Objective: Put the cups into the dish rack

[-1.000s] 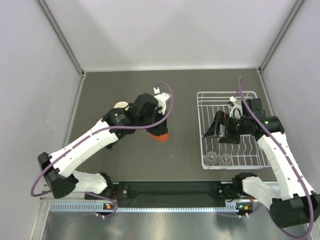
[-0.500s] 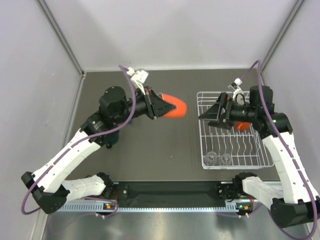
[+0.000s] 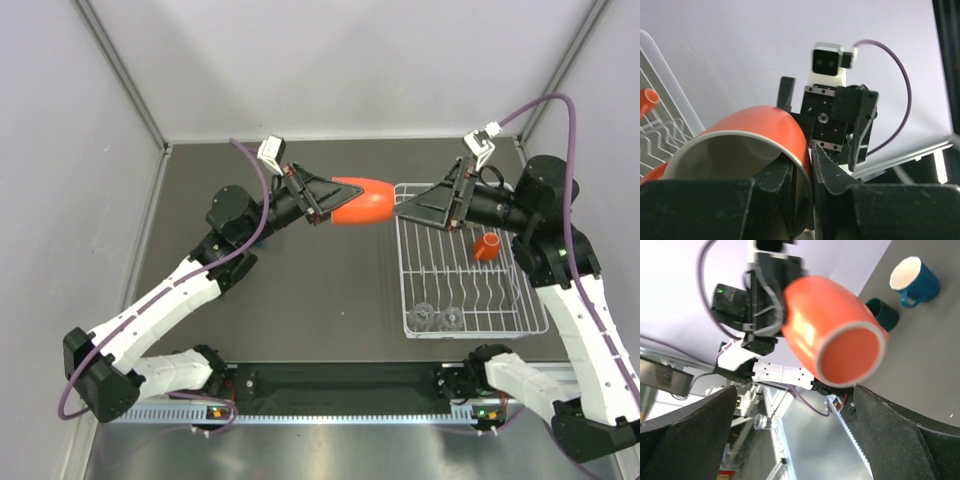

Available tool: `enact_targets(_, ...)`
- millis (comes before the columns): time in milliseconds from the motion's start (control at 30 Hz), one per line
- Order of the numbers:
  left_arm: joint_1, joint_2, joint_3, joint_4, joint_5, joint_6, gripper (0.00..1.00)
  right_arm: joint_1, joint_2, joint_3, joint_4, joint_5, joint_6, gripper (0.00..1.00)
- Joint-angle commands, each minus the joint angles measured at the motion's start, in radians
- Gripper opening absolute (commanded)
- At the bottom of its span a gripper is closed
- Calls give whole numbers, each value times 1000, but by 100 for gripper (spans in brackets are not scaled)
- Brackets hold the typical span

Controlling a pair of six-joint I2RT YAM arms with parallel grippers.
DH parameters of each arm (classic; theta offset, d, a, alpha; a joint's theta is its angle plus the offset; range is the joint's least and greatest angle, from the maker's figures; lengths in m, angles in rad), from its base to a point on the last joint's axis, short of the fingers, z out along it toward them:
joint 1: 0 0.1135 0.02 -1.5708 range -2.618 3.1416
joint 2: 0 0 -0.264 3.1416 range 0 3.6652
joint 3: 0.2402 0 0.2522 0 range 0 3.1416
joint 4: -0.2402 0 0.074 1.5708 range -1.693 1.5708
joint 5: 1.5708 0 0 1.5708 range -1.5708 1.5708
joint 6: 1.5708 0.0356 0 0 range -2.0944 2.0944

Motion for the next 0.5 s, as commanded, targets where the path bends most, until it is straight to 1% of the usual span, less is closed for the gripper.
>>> enact_targets(0, 2, -20, -3, 260, -36, -228, 0, 28, 14, 98, 16, 46, -98, 100)
enact_targets(133, 2, -11, -26, 234, -27, -373, 0, 31, 22, 127, -39, 69, -211, 100)
enact_targets(167, 2, -5, -35, 242, -23, -454, 0, 31, 20, 130, -56, 84, -232, 100)
enact_targets(233, 0, 0, -73, 291, -12, -539, 0, 31, 22, 141, -68, 95, -304, 100)
enact_targets(267, 0, 5, -85, 309, -7, -626, 0, 31, 25, 144, -74, 107, -341, 100)
enact_targets(333, 0, 6, -115, 367, 0, -720, 0, 32, 28, 153, -82, 114, -373, 100)
enact_targets(400, 2, 0, -113, 363, 13, -743, 0, 32, 43, 162, -74, 106, -399, 100)
enact_targets(467, 0, -1, -99, 317, 46, -745, 0, 39, 60, 170, -56, 71, -412, 100)
